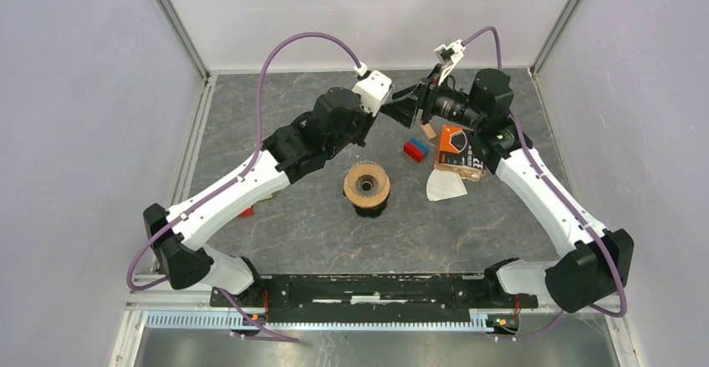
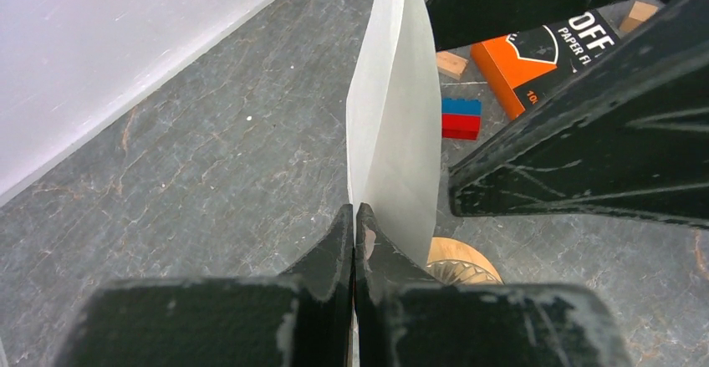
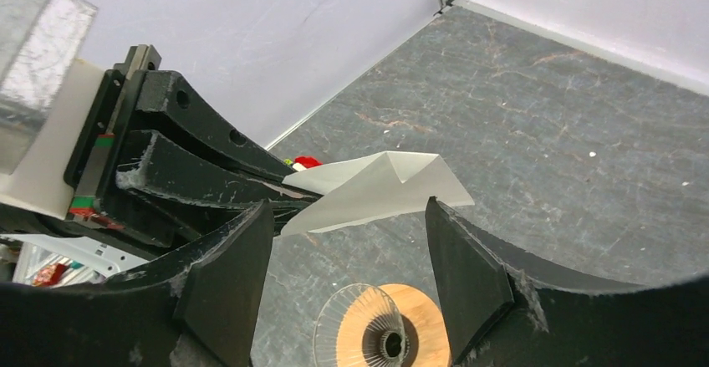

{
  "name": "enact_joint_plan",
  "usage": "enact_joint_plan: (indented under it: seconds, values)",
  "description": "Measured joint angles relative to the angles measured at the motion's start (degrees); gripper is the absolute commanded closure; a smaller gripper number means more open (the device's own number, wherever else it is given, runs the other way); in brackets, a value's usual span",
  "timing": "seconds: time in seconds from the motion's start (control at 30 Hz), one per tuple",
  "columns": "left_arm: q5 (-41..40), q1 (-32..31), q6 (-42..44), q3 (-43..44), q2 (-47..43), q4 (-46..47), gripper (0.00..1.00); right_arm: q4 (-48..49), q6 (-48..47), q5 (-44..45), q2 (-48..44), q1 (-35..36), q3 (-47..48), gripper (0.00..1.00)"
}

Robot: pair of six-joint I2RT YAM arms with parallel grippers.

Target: Place the coffee filter in the dripper

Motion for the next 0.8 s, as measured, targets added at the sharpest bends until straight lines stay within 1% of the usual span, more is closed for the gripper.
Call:
enact_joint_plan:
  seconds: [0.23, 0.33, 0.53, 0.8]
  values:
    - [-1.75, -1.51, 2.10, -0.02, 0.90, 0.46, 0.98, 1.49, 2.95, -0.22, 0.90, 0.00, -2.45, 0.29]
    - [-2.45, -2.10, 3.19, -0.04, 1.18, 0.59, 0.98, 1.64, 3.85, -0.22, 1.03, 0.00, -2.73, 0.31]
    - [-4.48, -2.43, 5.05, -0.04, 1.68, 1.33, 0.98, 1.55, 3.98, 0.24, 1.03, 0.00, -2.93, 0.36]
    - [-6.08, -2.51, 5.29, -0.04, 1.68, 1.77, 0.98, -0.39, 3.17, 1.81, 1.03, 0.00, -2.95, 0.41]
